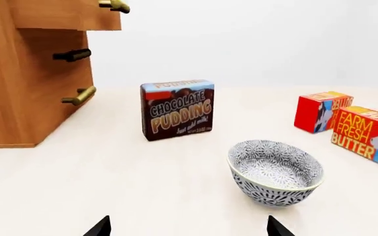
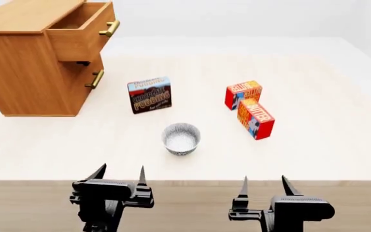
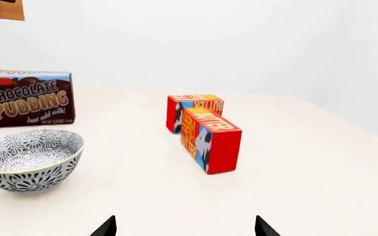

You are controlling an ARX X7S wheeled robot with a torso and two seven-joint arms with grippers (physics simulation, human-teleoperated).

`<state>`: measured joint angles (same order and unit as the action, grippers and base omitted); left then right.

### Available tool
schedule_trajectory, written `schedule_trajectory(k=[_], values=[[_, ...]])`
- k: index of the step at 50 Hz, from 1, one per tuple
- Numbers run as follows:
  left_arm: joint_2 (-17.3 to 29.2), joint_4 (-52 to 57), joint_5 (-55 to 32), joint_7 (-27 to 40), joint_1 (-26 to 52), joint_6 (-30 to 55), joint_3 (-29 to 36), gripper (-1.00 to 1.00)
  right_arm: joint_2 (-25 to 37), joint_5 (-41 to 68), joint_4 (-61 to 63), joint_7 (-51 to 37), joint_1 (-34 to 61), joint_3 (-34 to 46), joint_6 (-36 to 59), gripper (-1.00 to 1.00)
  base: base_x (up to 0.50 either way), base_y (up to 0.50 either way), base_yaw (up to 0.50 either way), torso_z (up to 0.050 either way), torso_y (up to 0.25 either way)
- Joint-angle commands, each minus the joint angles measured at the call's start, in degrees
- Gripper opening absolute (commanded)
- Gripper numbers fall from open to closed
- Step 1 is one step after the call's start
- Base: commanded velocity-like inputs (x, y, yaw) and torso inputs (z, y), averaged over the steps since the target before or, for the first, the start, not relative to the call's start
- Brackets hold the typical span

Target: Put the bowl in the top drawer of the cabinet.

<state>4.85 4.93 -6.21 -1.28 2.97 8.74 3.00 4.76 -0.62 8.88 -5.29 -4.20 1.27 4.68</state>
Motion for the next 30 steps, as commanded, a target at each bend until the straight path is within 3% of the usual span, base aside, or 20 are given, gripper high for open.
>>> schedule_trajectory(k=[1, 13, 22, 30], values=[[4.2, 7.0, -4.3, -3.0, 7.5, 12.9, 1.5, 1.00, 4.3, 1.5, 11.8, 1.0, 2.2, -1.5, 17.6, 1.00, 0.00, 0.00, 0.00, 0.050, 0.000], [5.0, 8.2, -10.6, -0.9, 32.3, 38.8, -1.1, 1.00, 10.1, 3.6, 25.3, 4.9, 20.1, -2.4, 48.4, 1.00, 0.00, 0.00, 0.00, 0.050, 0.000], [4.5, -1.5, -10.9, 1.5, 53.6, 49.9, -1.4, 1.00, 13.8, 2.2, 29.2, 5.2, 36.8, 2.1, 64.9, 1.00, 0.00, 0.00, 0.00, 0.050, 0.000], [3.7, -14.3, -10.1, 3.2, 69.3, 54.5, -1.7, 1.00, 14.7, 2.4, 30.2, 5.9, 44.4, 3.4, 70.6, 1.00, 0.00, 0.00, 0.00, 0.038, 0.000]])
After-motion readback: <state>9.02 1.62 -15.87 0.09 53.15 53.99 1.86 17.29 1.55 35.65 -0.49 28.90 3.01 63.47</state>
